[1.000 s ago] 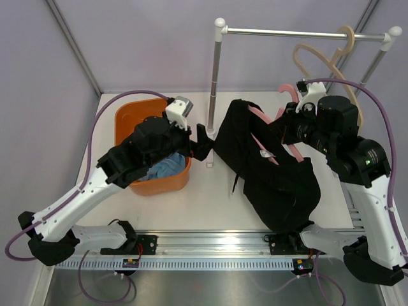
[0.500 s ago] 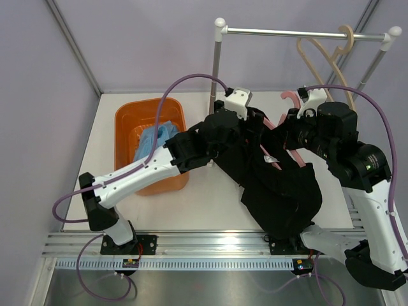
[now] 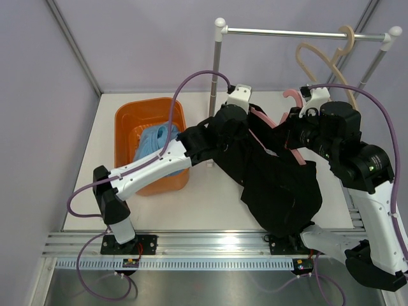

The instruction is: Remove the shorts from the hanger

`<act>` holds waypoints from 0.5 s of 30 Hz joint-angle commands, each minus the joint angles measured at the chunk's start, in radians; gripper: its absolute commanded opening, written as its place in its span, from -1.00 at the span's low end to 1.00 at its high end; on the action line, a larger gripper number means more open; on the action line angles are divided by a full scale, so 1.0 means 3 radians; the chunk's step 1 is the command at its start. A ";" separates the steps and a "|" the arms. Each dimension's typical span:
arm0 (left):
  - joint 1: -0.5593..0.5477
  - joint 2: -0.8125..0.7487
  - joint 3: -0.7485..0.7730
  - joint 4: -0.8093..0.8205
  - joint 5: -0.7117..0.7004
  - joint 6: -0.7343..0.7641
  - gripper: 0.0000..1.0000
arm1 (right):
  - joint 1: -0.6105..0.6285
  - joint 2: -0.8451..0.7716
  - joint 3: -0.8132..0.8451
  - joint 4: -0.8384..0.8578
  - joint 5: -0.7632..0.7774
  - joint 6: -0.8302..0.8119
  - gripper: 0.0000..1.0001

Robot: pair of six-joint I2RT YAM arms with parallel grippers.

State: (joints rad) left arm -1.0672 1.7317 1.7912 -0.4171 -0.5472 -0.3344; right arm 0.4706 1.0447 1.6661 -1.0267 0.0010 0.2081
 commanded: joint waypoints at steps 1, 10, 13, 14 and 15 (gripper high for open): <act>0.0116 -0.0071 0.0089 0.0194 -0.0119 0.0015 -0.42 | 0.0022 -0.0041 0.0158 0.0099 0.0012 0.0022 -1.00; 0.0535 -0.0005 0.0176 0.0122 -0.0134 -0.0041 -1.00 | 0.0057 -0.0107 0.0199 0.0017 -0.0197 0.0053 -1.00; 0.0698 0.0031 0.0155 0.0107 -0.0027 -0.0087 -1.00 | 0.0058 -0.0148 0.0265 -0.0019 -0.0248 0.0053 -1.00; 0.0734 0.0067 0.0160 0.0107 0.0034 -0.0092 -1.00 | 0.0058 -0.0169 0.0280 -0.0024 -0.0279 0.0058 -1.00; 0.0806 0.0087 0.0160 0.0102 0.0080 -0.0092 -1.00 | 0.0058 -0.0174 0.0306 -0.0029 -0.0360 0.0058 -1.00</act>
State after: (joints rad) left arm -0.8848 1.7370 1.8004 -0.4160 -0.5144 -0.3489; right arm 0.4782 1.0382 1.6924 -1.0267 -0.0456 0.2180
